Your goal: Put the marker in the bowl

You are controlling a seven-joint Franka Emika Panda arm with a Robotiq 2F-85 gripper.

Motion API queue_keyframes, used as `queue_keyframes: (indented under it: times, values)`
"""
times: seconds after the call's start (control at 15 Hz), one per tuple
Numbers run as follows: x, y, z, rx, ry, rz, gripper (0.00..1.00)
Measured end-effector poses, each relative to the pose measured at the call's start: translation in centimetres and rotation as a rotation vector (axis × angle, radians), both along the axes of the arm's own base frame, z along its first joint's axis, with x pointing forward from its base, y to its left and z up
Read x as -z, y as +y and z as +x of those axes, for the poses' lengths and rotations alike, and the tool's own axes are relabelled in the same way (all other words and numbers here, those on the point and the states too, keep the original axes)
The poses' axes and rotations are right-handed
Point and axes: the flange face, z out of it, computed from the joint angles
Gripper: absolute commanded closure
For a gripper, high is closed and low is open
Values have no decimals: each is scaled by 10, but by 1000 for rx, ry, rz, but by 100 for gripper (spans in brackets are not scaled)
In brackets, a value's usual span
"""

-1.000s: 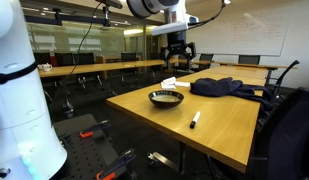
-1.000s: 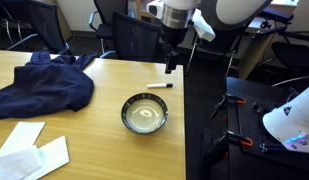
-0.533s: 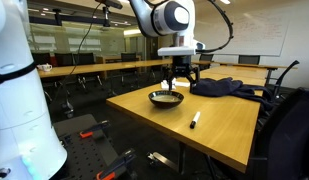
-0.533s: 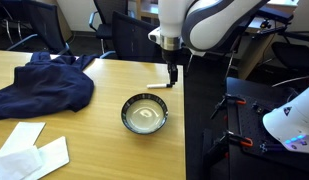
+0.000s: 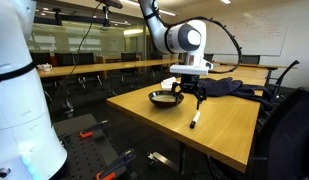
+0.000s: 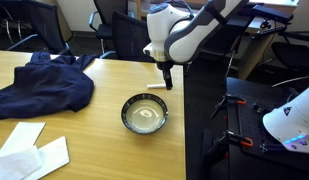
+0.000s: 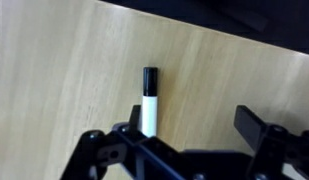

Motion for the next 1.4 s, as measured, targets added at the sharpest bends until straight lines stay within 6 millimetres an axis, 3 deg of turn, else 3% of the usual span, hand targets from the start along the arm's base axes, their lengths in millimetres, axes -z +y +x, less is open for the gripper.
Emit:
queue_keyframes:
  times: [0.2,0.33,0.47,0.53,0.8,1.13,1.4]
  values:
    - [13,-1,19,-2,-3,-2,1]
    - [21,-3,31,-2,-8,-2,8]
    - [30,-5,41,1,-7,-3,32]
    - [36,-7,44,3,-4,-3,33]
    - [52,-10,59,8,0,-6,63]
    - [54,-11,69,11,2,-9,99]
    - [54,-11,69,27,3,-12,95]
